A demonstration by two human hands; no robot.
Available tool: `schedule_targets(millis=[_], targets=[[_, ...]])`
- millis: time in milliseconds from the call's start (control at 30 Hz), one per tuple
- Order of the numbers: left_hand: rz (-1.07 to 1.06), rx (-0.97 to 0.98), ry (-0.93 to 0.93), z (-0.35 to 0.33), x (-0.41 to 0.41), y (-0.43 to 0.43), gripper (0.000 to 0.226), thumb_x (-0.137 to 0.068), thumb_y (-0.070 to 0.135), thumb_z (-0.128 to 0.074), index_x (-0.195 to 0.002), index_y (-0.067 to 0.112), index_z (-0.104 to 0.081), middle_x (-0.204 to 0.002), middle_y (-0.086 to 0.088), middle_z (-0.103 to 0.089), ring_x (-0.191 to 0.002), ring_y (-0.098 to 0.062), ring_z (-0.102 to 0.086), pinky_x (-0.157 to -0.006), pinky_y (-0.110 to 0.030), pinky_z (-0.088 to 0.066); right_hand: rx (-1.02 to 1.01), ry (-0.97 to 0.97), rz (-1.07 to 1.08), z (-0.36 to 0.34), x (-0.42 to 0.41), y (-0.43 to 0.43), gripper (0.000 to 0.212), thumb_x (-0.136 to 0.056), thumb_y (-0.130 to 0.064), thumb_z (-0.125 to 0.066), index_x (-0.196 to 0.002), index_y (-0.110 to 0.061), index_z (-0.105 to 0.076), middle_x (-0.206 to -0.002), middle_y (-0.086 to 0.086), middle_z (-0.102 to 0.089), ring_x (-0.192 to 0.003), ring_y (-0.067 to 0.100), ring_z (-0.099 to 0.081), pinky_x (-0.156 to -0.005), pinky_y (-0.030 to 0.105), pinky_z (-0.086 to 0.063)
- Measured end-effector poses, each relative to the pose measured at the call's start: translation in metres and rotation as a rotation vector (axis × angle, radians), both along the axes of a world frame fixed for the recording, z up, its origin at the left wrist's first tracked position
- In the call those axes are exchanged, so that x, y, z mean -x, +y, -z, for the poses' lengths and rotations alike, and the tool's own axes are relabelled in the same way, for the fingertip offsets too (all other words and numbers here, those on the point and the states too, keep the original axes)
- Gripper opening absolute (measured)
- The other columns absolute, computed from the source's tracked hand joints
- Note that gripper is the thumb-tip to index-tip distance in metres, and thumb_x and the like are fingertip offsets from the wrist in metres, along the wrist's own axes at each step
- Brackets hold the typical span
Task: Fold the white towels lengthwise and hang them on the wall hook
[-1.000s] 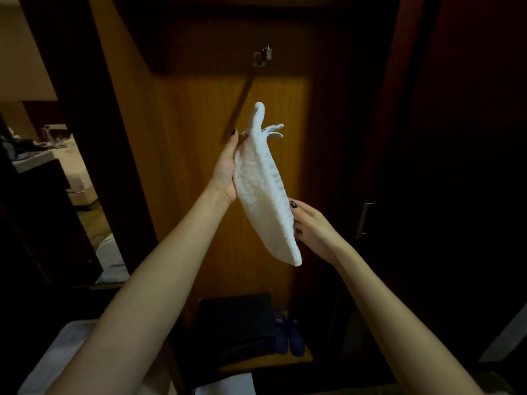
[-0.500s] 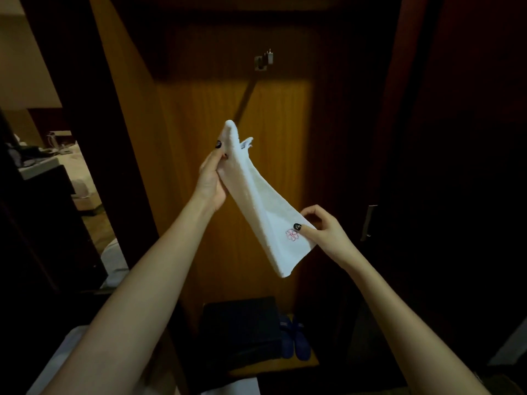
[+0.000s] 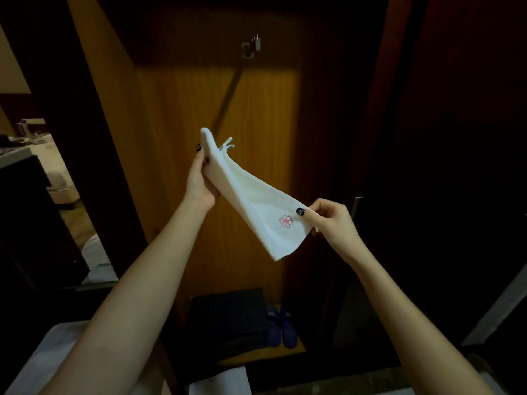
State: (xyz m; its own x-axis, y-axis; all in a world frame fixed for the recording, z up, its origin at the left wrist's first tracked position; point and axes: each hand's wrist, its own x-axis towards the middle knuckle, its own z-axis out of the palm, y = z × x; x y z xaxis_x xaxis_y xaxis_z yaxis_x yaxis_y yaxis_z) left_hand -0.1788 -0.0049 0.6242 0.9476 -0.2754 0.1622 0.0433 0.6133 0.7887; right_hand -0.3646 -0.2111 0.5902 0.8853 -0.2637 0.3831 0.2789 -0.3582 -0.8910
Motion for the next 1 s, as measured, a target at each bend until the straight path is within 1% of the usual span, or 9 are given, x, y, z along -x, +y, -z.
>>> schedule_targets(millis=[200, 267, 367, 433, 500, 600, 700, 833, 1000], targets=[[0.066, -0.062, -0.198, -0.011, 0.009, -0.009, 0.031, -0.093, 0.024, -0.059, -0.124, 0.018, -0.056, -0.129, -0.013, -0.061, -0.119, -0.024, -0.059, -0.098, -0.038, -0.050, -0.077, -0.018, 0.121, 0.005, 0.000, -0.006, 0.027, -0.084, -0.015, -0.074, -0.063, -0.013, -0.056, -0.066, -0.003, -0.067, -0.069, 0.007, -0.065, -0.059, 0.020, -0.045], [0.053, -0.063, -0.205, -0.013, 0.012, -0.011, 0.019, -0.093, 0.017, -0.060, -0.111, 0.022, -0.060, -0.129, -0.015, -0.060, -0.121, -0.026, -0.057, -0.100, -0.040, -0.048, -0.103, -0.015, 0.097, 0.004, 0.001, -0.006, 0.026, -0.083, -0.015, -0.075, -0.064, -0.011, -0.057, -0.068, 0.001, -0.069, -0.071, 0.011, -0.068, -0.060, 0.025, -0.048], [0.033, -0.043, -0.156, -0.012, 0.014, -0.012, 0.019, -0.091, 0.015, -0.062, -0.109, 0.020, -0.059, -0.127, -0.016, -0.061, -0.118, -0.026, -0.059, -0.102, -0.043, -0.046, -0.154, -0.017, 0.034, -0.004, 0.007, -0.004, 0.027, -0.084, -0.014, -0.074, -0.066, -0.009, -0.055, -0.069, 0.002, -0.071, -0.072, 0.015, -0.071, -0.055, 0.026, -0.049], [0.040, -0.026, -0.125, -0.009, 0.016, -0.014, 0.023, -0.091, 0.015, -0.062, -0.113, 0.019, -0.057, -0.126, -0.018, -0.062, -0.118, -0.028, -0.060, -0.100, -0.043, -0.048, -0.182, -0.037, 0.019, -0.009, 0.012, 0.000, 0.029, -0.084, -0.011, -0.073, -0.064, -0.011, -0.052, -0.065, 0.000, -0.069, -0.069, 0.013, -0.071, -0.050, 0.022, -0.047], [0.036, 0.005, -0.095, -0.009, 0.019, -0.015, 0.026, -0.091, 0.014, -0.062, -0.116, 0.018, -0.056, -0.125, -0.019, -0.062, -0.116, -0.029, -0.061, -0.097, -0.041, -0.050, -0.199, -0.057, 0.053, -0.011, 0.014, 0.002, 0.029, -0.085, -0.011, -0.073, -0.064, -0.012, -0.052, -0.066, 0.001, -0.069, -0.070, 0.020, -0.070, -0.053, 0.030, -0.044], [0.041, 0.023, -0.082, -0.009, 0.023, -0.017, 0.023, -0.091, 0.012, -0.061, -0.113, 0.017, -0.058, -0.124, -0.018, -0.063, -0.114, -0.028, -0.062, -0.096, -0.041, -0.051, -0.248, -0.103, 0.054, -0.014, 0.019, 0.004, 0.013, -0.085, -0.009, -0.071, -0.081, -0.018, -0.063, -0.074, 0.004, -0.070, -0.075, 0.028, -0.068, -0.062, 0.037, -0.046], [-0.021, -0.050, -0.050, -0.009, 0.024, -0.020, 0.014, -0.090, 0.013, -0.063, -0.104, 0.013, -0.059, -0.127, -0.019, -0.061, -0.115, -0.030, -0.061, -0.097, -0.042, -0.051, -0.188, -0.141, -0.064, -0.016, 0.025, 0.003, 0.046, -0.089, -0.003, -0.064, -0.112, -0.044, -0.064, -0.098, 0.002, -0.075, -0.084, 0.018, -0.073, -0.061, 0.026, -0.056], [-0.087, -0.141, -0.031, -0.008, 0.020, -0.022, 0.031, -0.089, 0.012, -0.064, -0.117, 0.006, -0.053, -0.125, -0.018, -0.060, -0.116, -0.030, -0.059, -0.095, -0.042, -0.050, 0.124, -0.085, -0.012, -0.018, 0.031, 0.000, 0.039, -0.094, -0.003, -0.052, -0.095, -0.036, -0.073, -0.104, -0.010, -0.072, -0.099, 0.009, -0.067, -0.080, 0.027, -0.056], [-0.128, -0.234, -0.069, -0.005, 0.018, -0.024, 0.038, -0.086, 0.015, -0.069, -0.120, 0.016, -0.053, -0.123, -0.010, -0.057, -0.109, -0.020, -0.059, -0.081, -0.030, -0.054, 0.099, 0.044, -0.041, -0.023, 0.036, 0.000, 0.028, -0.097, -0.012, -0.053, -0.086, -0.028, -0.073, -0.096, -0.004, -0.074, -0.094, 0.016, -0.070, -0.088, 0.033, -0.056]])
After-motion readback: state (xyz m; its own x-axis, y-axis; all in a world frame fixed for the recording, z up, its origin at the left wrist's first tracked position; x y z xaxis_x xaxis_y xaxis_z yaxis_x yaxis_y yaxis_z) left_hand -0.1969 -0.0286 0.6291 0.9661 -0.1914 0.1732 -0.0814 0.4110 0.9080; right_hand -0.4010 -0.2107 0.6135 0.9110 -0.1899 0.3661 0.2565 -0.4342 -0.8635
